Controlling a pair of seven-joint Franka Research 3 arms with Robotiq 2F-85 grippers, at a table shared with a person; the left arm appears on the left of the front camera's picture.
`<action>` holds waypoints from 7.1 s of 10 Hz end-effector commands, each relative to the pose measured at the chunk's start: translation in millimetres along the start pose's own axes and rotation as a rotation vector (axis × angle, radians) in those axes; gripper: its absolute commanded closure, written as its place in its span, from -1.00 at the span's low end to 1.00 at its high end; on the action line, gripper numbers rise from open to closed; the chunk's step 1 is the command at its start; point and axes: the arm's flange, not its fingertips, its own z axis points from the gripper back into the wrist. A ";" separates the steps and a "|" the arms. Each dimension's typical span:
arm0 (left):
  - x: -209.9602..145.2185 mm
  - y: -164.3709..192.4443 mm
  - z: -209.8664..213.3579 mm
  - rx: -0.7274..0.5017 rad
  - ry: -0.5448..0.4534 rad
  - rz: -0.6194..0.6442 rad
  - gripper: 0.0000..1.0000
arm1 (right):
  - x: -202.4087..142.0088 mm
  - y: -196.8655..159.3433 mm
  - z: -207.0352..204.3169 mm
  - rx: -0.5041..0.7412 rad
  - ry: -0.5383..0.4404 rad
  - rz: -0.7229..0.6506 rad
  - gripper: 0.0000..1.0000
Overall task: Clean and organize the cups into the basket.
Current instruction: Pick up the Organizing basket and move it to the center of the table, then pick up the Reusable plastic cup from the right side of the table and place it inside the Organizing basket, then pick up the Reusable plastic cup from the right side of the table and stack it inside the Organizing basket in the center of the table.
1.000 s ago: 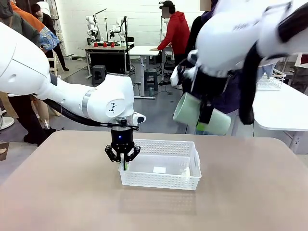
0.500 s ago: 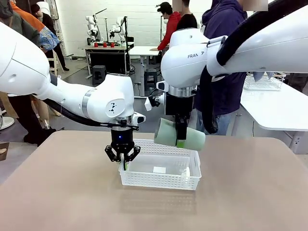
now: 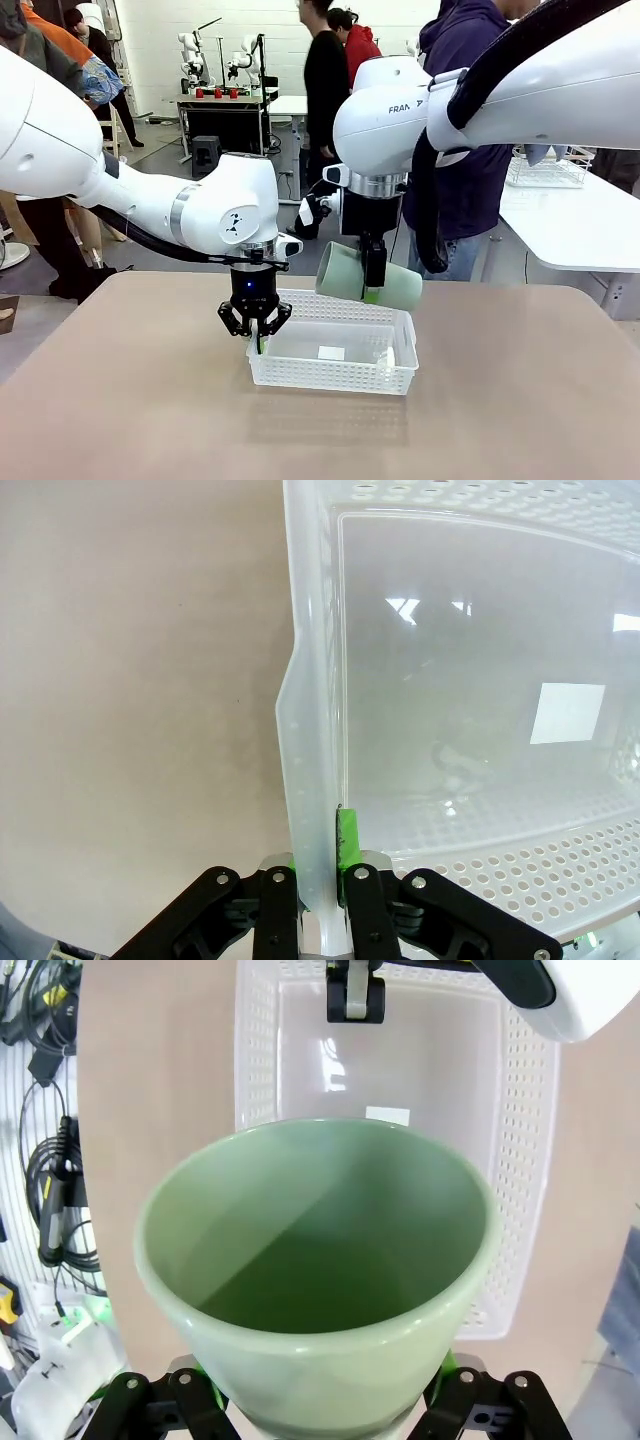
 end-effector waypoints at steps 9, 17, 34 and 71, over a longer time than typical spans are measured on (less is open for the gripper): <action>-1.0 0.9 0.9 0.000 -0.003 -0.002 1.00 | -23.2 3.0 -81.2 -0.044 -0.237 0.039 -0.69; -1.0 0.9 0.9 0.000 -0.003 -0.002 1.00 | -24.4 -22.9 -114.9 0.091 -0.193 0.016 -1.00; -1.0 0.9 0.9 0.000 -0.003 -0.002 1.00 | -438.2 91.0 -94.7 -0.163 -1.117 -0.133 -1.00; -1.0 0.9 0.9 0.000 -0.003 -0.002 1.00 | -387.2 -11.8 -212.7 0.107 -1.134 -0.021 -1.00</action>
